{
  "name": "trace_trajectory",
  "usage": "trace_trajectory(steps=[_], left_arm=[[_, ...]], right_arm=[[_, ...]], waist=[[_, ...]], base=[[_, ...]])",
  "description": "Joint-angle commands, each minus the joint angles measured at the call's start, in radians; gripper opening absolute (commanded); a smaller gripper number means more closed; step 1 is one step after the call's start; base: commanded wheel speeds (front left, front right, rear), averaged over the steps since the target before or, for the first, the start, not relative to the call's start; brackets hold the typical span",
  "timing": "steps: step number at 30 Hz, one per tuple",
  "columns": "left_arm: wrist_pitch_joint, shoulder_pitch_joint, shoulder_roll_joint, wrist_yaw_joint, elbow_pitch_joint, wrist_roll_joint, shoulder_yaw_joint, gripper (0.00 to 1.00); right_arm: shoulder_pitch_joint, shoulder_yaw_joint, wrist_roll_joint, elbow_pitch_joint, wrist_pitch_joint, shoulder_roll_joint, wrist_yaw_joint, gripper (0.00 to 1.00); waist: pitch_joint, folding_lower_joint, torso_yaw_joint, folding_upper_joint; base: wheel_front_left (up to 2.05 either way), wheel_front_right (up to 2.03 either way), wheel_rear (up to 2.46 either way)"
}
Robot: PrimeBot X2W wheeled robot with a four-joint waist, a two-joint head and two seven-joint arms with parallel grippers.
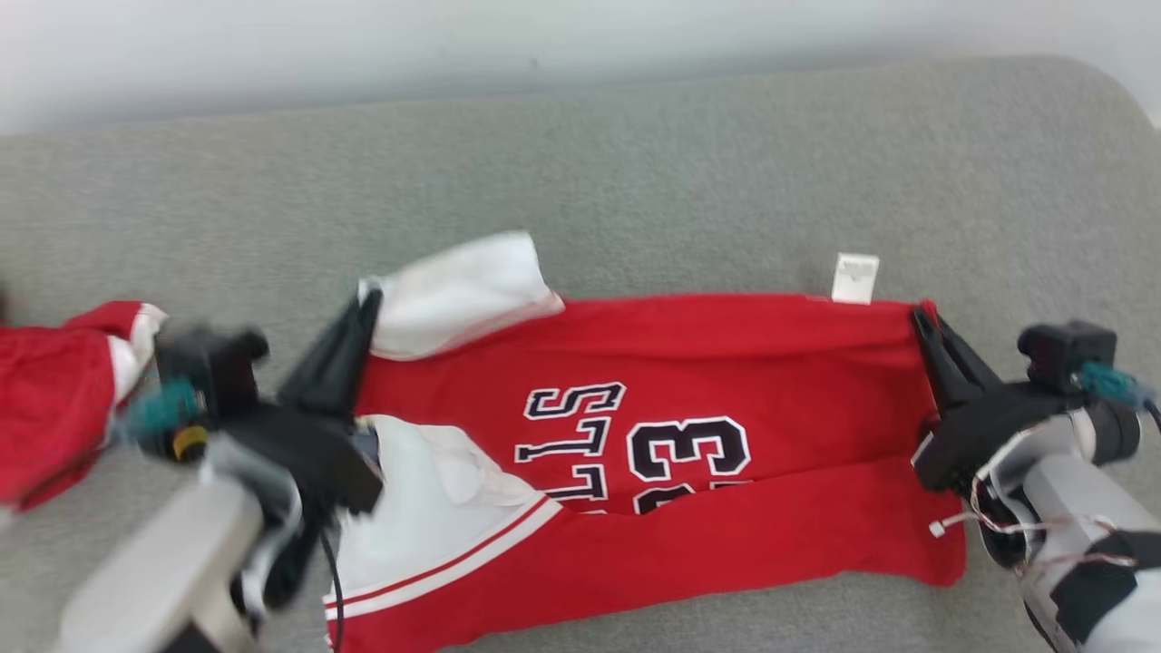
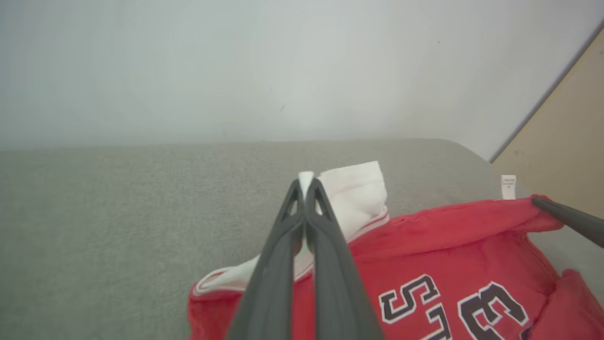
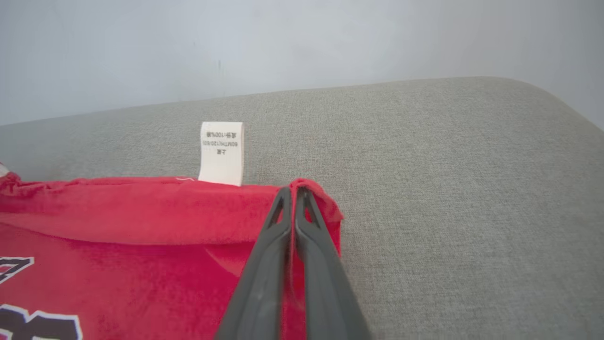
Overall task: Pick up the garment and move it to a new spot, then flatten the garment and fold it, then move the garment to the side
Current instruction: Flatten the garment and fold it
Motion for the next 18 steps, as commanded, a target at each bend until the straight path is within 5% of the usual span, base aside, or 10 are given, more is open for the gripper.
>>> trace_trajectory(steps=[1, 9, 18], left_arm=[[-0.008, 0.048, 0.007, 0.018, -0.04, 0.015, 0.009, 0.0], [-0.011, 0.288, -0.019, 0.105, -0.252, 0.084, 0.083, 0.0], [-0.012, 0.457, -0.079, 0.115, -0.273, 0.141, 0.128, 0.0]], right_arm=[[0.028, -0.019, 0.006, -0.014, -0.004, -0.01, 0.001, 0.0], [0.158, -0.124, -0.01, -0.068, -0.004, -0.025, 0.001, 0.0], [0.273, -0.201, -0.02, -0.121, -0.005, -0.027, 0.001, 0.0]], waist=[[-0.027, 0.0002, 0.026, 0.0001], [-0.044, 0.0002, 0.051, 0.0001], [-0.056, 0.0002, 0.065, 0.0001]], base=[[0.0, 0.0, 0.0], [0.0, 0.0, 0.0], [0.0, 0.0, 0.0]])
